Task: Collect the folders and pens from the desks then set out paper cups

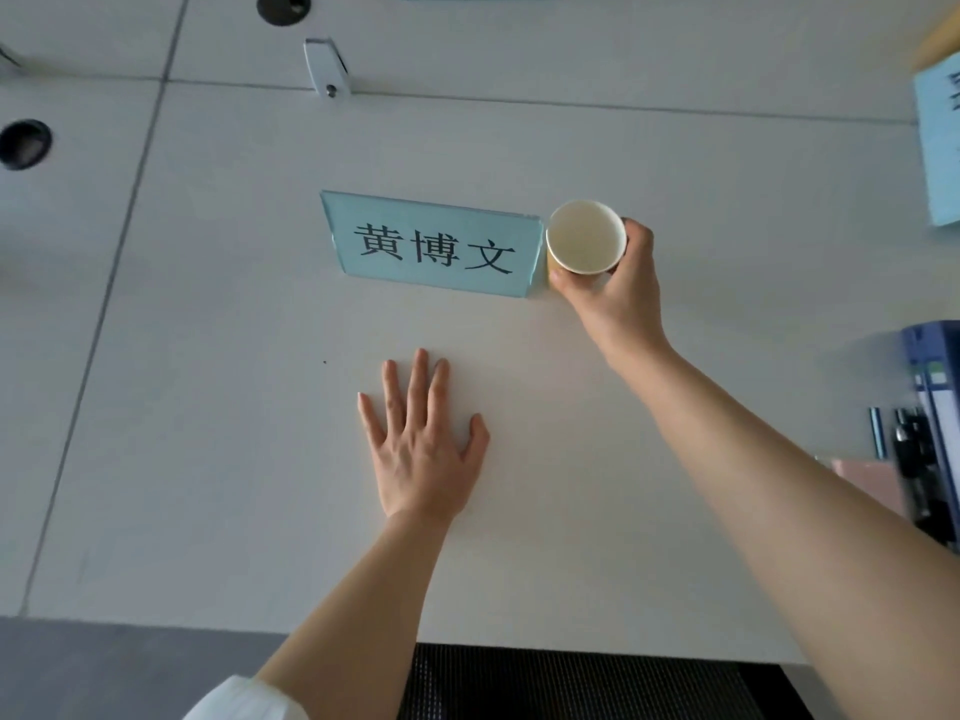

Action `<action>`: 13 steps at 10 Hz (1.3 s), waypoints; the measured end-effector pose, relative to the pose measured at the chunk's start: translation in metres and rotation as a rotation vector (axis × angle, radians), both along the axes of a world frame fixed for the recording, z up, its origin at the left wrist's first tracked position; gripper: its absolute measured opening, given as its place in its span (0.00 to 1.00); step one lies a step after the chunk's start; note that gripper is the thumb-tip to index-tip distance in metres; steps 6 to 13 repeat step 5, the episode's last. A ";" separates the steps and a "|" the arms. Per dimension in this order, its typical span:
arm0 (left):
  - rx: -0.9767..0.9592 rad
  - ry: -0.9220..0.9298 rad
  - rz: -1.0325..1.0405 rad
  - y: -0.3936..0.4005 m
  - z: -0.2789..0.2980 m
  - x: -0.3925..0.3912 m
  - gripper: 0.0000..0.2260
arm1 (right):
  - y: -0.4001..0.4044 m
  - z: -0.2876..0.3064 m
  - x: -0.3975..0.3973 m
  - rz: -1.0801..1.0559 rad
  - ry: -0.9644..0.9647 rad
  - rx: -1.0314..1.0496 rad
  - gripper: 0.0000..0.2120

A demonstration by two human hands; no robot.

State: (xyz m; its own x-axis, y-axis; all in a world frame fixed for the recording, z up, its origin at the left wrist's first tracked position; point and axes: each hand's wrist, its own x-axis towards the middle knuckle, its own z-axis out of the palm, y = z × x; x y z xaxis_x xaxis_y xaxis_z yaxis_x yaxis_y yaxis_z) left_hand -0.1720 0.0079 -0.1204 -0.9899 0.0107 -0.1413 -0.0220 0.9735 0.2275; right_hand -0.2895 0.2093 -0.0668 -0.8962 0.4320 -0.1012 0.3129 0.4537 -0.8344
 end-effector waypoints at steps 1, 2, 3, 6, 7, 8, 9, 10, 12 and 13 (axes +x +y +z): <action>0.003 0.005 -0.004 0.001 -0.001 0.000 0.31 | 0.003 -0.002 0.000 0.011 -0.021 -0.015 0.35; 0.007 0.013 -0.005 0.000 -0.002 0.000 0.31 | 0.007 -0.007 0.007 0.018 -0.088 -0.027 0.35; 0.016 0.014 -0.005 -0.001 -0.003 0.000 0.31 | 0.011 -0.017 0.028 0.023 -0.161 0.013 0.35; 0.078 0.025 -0.015 -0.005 0.001 0.002 0.33 | 0.009 -0.010 0.087 0.021 -0.243 0.071 0.26; 0.078 0.025 -0.015 -0.005 0.001 0.002 0.33 | 0.009 -0.010 0.087 0.021 -0.243 0.071 0.26; 0.078 0.025 -0.015 -0.005 0.001 0.002 0.33 | 0.009 -0.010 0.087 0.021 -0.243 0.071 0.26; 0.078 0.025 -0.015 -0.005 0.001 0.002 0.33 | 0.009 -0.010 0.087 0.021 -0.243 0.071 0.26; 0.078 0.025 -0.015 -0.005 0.001 0.002 0.33 | 0.009 -0.010 0.087 0.021 -0.243 0.071 0.26; 0.078 0.025 -0.015 -0.005 0.001 0.002 0.33 | 0.009 -0.010 0.087 0.021 -0.243 0.071 0.26; 0.078 0.025 -0.015 -0.005 0.001 0.002 0.33 | 0.009 -0.010 0.087 0.021 -0.243 0.071 0.26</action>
